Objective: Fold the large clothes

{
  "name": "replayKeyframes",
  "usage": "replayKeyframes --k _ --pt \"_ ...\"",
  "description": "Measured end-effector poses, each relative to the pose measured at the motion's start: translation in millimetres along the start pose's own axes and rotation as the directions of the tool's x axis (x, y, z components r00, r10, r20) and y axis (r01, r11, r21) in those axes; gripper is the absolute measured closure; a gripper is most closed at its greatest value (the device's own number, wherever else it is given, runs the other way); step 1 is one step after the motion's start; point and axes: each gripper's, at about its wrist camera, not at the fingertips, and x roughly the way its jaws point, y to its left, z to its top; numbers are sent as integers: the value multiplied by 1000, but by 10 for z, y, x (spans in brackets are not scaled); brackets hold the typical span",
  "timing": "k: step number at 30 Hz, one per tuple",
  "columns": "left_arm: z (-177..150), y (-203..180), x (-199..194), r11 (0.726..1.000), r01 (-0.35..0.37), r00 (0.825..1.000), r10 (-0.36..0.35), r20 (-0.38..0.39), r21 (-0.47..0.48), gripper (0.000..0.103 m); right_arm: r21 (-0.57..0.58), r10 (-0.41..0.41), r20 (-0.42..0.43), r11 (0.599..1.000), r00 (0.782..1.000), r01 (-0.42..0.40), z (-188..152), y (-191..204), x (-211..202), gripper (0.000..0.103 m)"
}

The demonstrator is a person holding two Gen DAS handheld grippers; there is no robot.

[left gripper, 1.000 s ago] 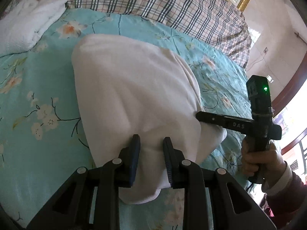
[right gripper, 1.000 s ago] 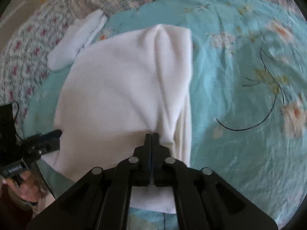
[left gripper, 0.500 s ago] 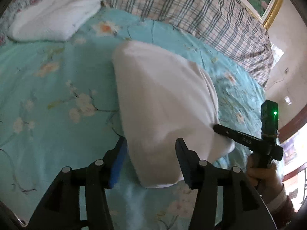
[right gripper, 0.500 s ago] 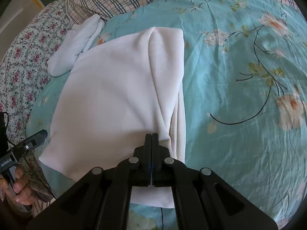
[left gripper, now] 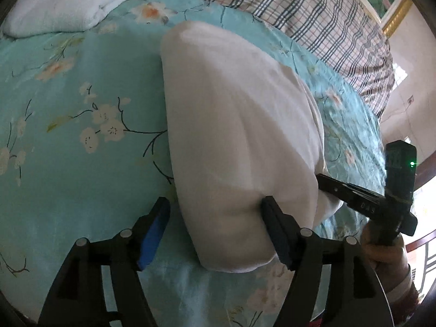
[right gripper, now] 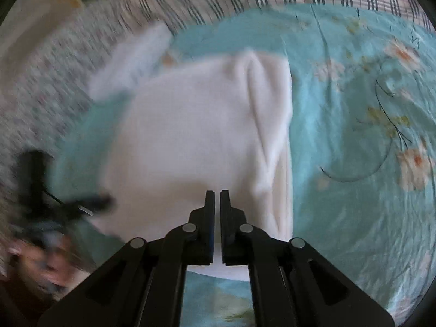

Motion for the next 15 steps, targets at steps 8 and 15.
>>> replayKeyframes --k 8,15 --pt "31 -51 -45 998 -64 998 64 0 22 29 56 35 25 998 999 -37 -45 -155 -51 103" --pt "145 -255 -305 980 -180 982 174 77 86 31 124 41 148 991 988 -59 57 -160 -357 85"
